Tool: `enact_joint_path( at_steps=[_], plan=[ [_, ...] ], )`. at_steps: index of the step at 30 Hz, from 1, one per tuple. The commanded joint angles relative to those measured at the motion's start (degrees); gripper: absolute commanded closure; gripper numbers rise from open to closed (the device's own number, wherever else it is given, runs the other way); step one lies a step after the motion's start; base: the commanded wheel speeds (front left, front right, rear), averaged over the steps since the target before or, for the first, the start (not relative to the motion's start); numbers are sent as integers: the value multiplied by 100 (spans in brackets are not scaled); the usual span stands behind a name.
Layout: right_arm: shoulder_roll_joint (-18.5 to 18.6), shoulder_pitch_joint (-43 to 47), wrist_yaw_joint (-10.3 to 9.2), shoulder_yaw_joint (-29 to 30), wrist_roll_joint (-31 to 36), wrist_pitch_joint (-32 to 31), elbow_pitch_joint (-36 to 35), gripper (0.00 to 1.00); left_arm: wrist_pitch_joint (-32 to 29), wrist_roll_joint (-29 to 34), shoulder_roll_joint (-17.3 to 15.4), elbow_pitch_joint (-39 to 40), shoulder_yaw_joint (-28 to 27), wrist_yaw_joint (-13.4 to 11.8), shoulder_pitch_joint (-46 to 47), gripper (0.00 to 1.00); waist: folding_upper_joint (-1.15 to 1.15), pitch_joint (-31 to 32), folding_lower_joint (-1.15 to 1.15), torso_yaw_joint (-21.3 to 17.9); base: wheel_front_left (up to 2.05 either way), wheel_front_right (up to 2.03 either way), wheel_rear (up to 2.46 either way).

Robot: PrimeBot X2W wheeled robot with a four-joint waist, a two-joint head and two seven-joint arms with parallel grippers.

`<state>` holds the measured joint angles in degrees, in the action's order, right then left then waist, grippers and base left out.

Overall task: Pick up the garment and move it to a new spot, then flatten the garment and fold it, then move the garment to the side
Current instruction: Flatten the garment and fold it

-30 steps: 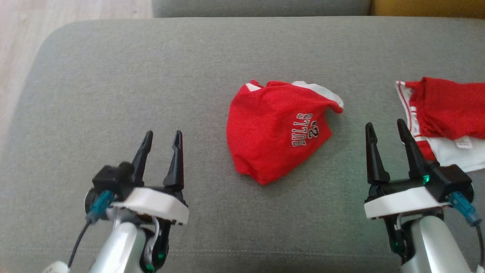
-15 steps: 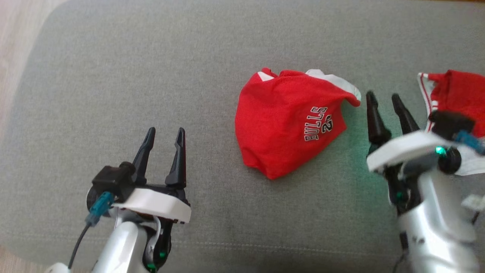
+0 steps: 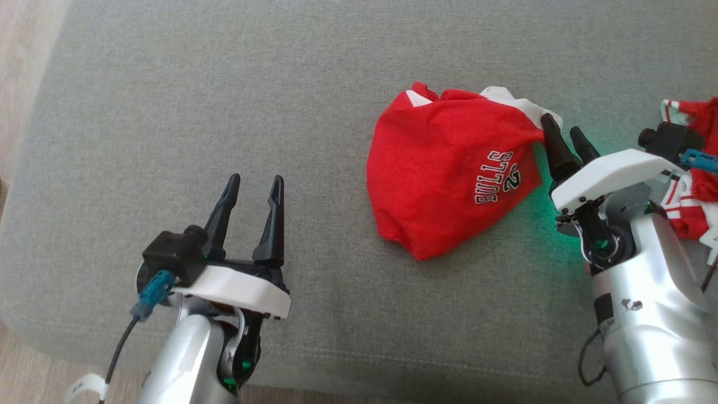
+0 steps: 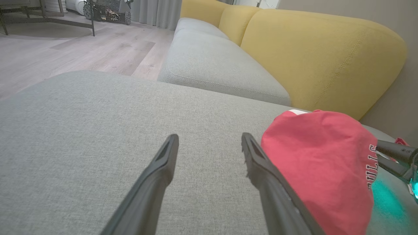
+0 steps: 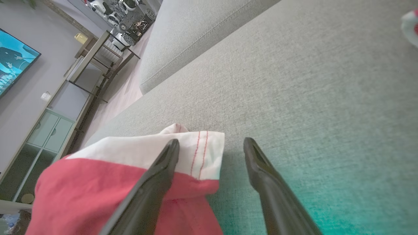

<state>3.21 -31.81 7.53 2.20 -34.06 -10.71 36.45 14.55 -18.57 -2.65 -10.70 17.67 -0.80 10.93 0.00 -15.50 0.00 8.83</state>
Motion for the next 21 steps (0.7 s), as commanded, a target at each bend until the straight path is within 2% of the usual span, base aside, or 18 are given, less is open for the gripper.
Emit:
enact_joint_path(
  at_steps=[1,3,4,5,13,21],
  plan=[
    [17,-211,-4,-155,-124,-50,-124,0,44,-26,-24,153,-161,-40,205,0,0,-7,0,22,0,0,0],
    [32,-238,-4,-246,-254,-96,-112,3,44,-40,-24,147,-147,-53,216,0,0,-9,0,35,0,0,0],
    [47,-242,-4,-308,-321,-102,-135,87,44,-46,-23,144,-142,-59,221,0,0,-7,0,36,0,0,0],
    [69,-238,-4,-366,-382,-91,-164,100,44,-53,-23,140,-141,-67,224,0,0,-3,0,35,0,0,0],
    [351,-147,-4,-813,-702,140,-394,100,44,-100,-23,98,-120,-103,195,0,0,177,0,-12,0,0,0],
    [603,24,-4,-819,-553,567,-310,100,45,-187,-23,88,-61,-141,48,0,0,552,0,-18,0,0,0]
  ],
)
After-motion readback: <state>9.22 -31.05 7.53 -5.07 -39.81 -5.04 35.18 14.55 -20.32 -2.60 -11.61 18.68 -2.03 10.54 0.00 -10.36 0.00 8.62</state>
